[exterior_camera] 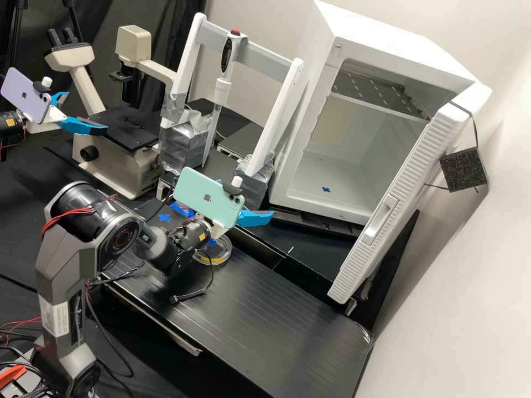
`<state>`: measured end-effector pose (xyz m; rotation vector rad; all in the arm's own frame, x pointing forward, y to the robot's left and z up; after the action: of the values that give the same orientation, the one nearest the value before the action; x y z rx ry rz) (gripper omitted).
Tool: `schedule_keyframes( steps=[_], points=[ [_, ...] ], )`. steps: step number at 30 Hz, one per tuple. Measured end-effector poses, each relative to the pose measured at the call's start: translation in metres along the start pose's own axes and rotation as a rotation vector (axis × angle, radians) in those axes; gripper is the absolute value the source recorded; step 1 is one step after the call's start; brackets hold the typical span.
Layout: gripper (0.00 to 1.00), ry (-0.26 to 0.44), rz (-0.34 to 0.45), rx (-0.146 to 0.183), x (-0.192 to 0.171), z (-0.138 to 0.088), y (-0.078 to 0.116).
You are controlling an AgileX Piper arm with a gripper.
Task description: Move the petri dish to the incubator
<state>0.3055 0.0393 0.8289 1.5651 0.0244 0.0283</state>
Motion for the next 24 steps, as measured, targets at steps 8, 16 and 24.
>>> schedule_keyframes(
  steps=[8, 16, 24],
  points=[
    [1.0, 0.0, 0.0, 0.0, 0.0, 0.0, 0.0],
    [1.0, -0.001, 0.015, 0.031, -0.033, 0.016, 0.006],
    [1.0, 0.115, 0.057, 0.069, -0.092, 0.018, 0.015]
  ],
)
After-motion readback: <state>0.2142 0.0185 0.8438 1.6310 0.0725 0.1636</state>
